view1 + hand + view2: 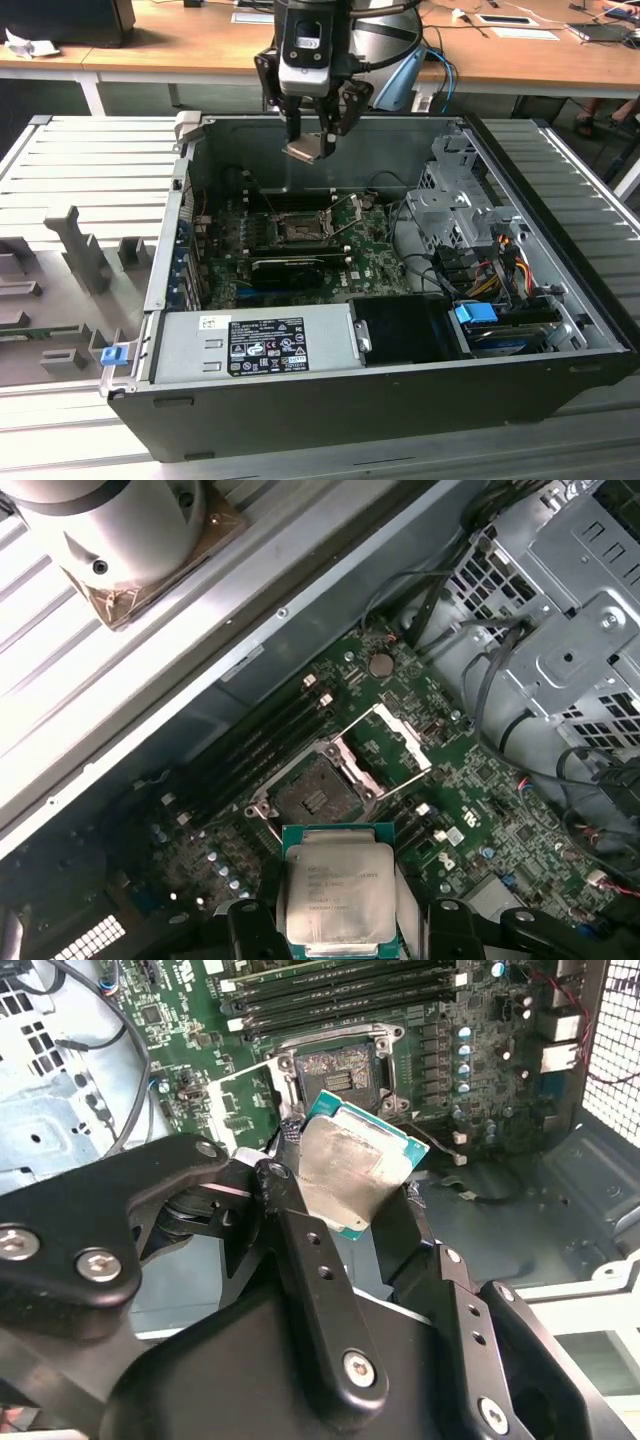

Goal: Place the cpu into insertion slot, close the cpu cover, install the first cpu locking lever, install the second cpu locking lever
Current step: 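Place the cpu into insertion slot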

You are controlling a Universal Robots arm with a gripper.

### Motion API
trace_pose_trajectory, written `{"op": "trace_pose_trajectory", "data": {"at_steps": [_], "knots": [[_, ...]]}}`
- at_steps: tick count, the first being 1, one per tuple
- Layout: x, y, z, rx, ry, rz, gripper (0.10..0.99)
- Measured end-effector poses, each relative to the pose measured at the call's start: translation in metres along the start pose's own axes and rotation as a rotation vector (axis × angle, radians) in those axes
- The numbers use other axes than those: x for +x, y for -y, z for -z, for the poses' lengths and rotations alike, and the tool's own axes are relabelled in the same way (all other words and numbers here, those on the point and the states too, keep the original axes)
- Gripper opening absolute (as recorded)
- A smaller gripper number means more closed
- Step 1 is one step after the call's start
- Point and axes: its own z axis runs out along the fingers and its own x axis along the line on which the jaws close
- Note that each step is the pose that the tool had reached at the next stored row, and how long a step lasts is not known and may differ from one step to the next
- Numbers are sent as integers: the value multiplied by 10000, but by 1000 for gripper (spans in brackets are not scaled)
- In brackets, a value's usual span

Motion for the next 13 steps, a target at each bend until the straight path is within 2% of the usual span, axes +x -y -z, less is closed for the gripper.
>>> {"op": "trace_pose_trajectory", "data": {"at_steps": [5,10,13], "knots": [[0,1,-8,-7,58,-613,529],[0,2,-17,-20,146,-1570,529],[0,2,-21,-27,178,-1936,529]]}}
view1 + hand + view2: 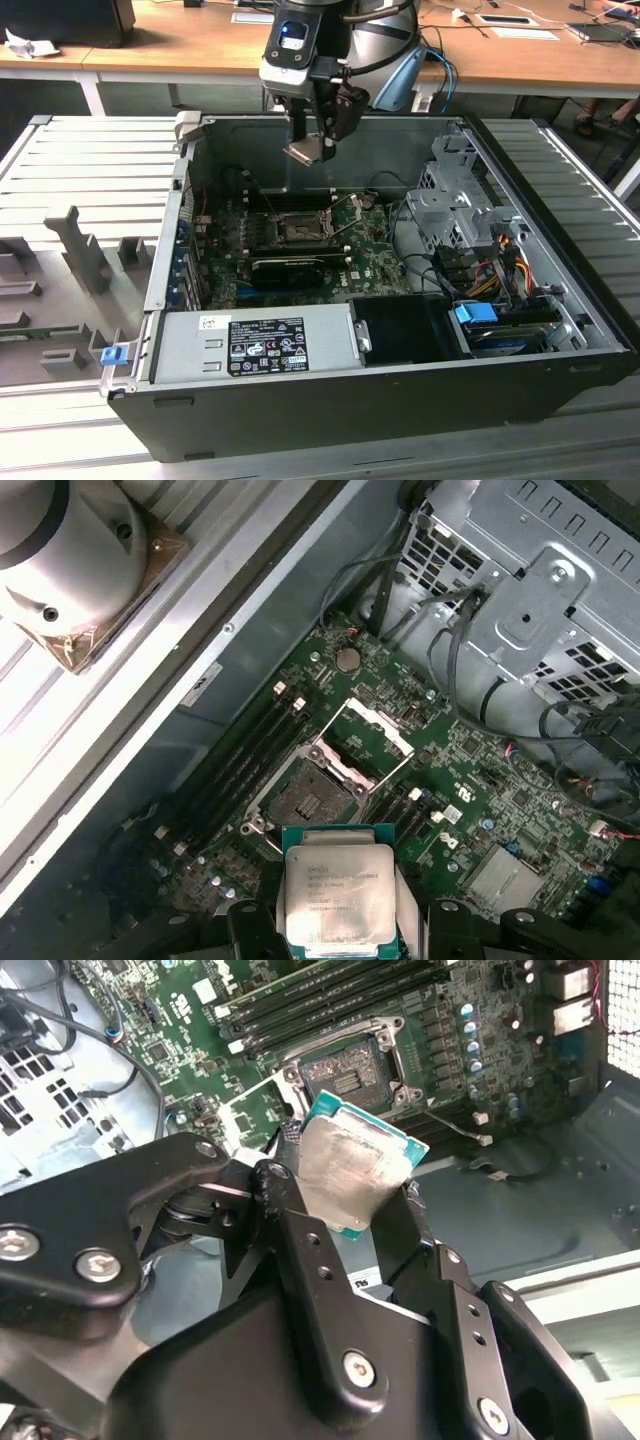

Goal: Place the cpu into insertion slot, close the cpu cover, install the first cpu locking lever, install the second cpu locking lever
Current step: 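Place the cpu into insertion slot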

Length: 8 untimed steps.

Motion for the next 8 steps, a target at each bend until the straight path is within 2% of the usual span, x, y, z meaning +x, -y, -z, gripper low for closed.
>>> {"op": "trace_pose_trajectory", "data": {"at_steps": [3,5,8], "knots": [[0,0,-4,-7,34,-392,529],[0,1,-9,-16,76,-878,529],[0,1,-11,-20,97,-1121,529]]}}
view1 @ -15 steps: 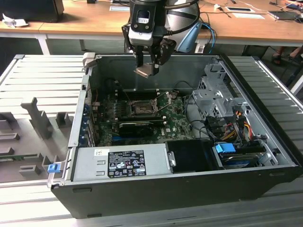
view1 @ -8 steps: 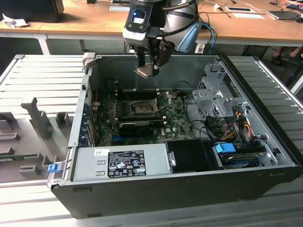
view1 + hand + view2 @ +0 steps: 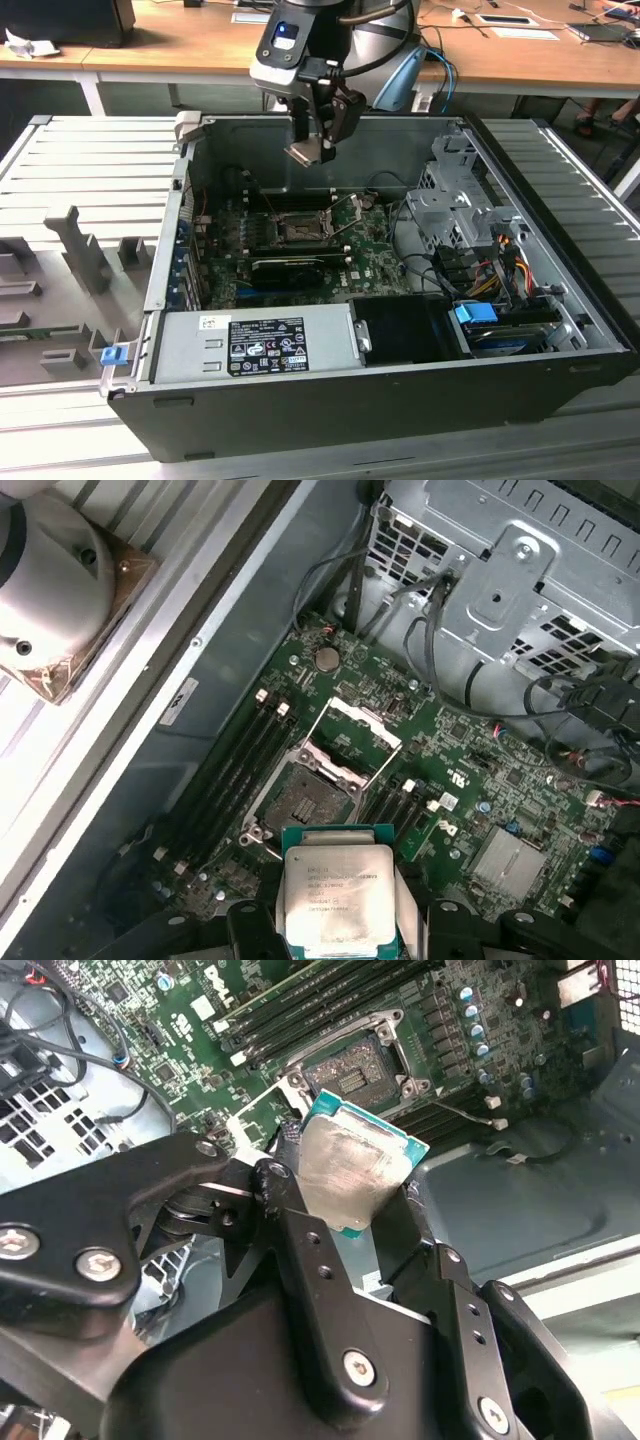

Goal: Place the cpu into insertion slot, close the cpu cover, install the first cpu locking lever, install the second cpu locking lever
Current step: 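Place the cpu into insertion slot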

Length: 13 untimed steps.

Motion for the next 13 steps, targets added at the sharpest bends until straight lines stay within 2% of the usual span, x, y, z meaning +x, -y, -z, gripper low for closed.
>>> {"op": "trace_pose_trajectory", "data": {"at_steps": [6,13], "knots": [[0,1,-8,-15,73,-838,529],[0,1,-14,-25,124,-1421,529]]}}
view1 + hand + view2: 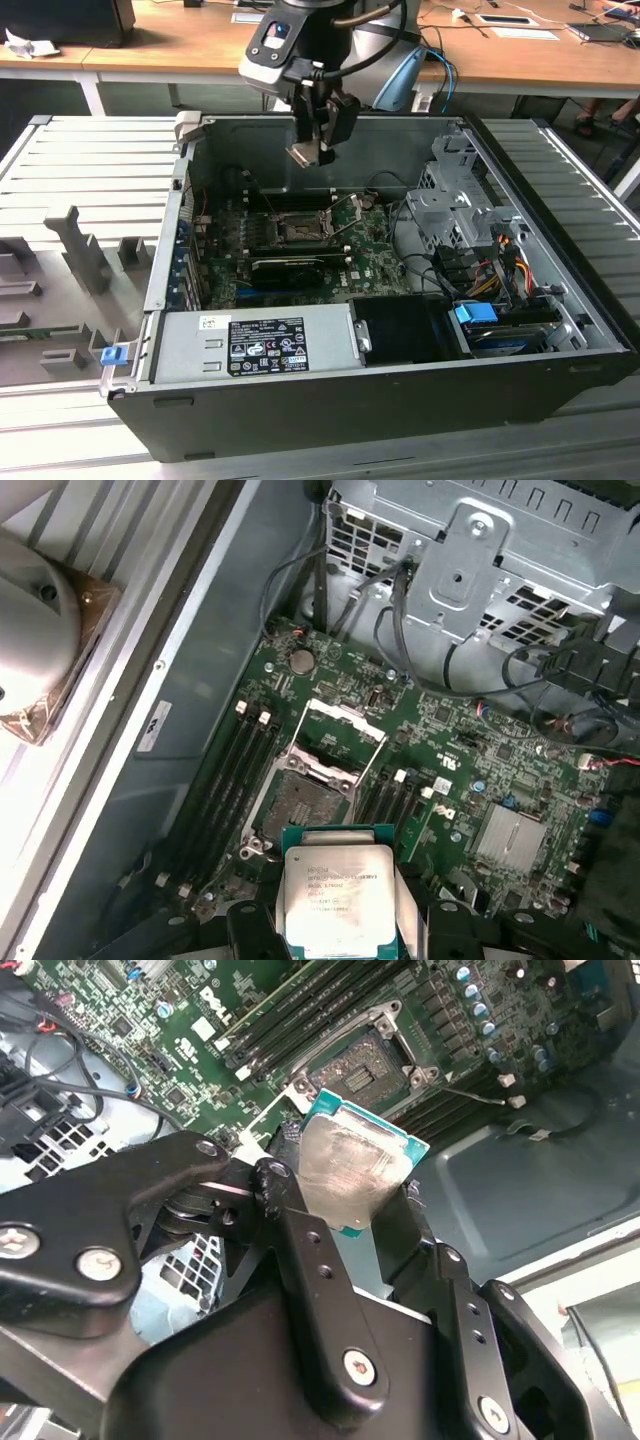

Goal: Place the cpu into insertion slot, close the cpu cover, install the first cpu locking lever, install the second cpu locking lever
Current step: 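Place the cpu into insertion slot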

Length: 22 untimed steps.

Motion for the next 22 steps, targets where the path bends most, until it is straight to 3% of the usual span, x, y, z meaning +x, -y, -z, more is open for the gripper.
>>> {"op": "trace_pose_trajectory", "data": {"at_steps": [6,11,22], "knots": [[0,2,-20,-21,107,-1213,529],[0,2,-26,-29,151,-1710,529],[-2,8,-91,-24,166,-1774,529]]}}
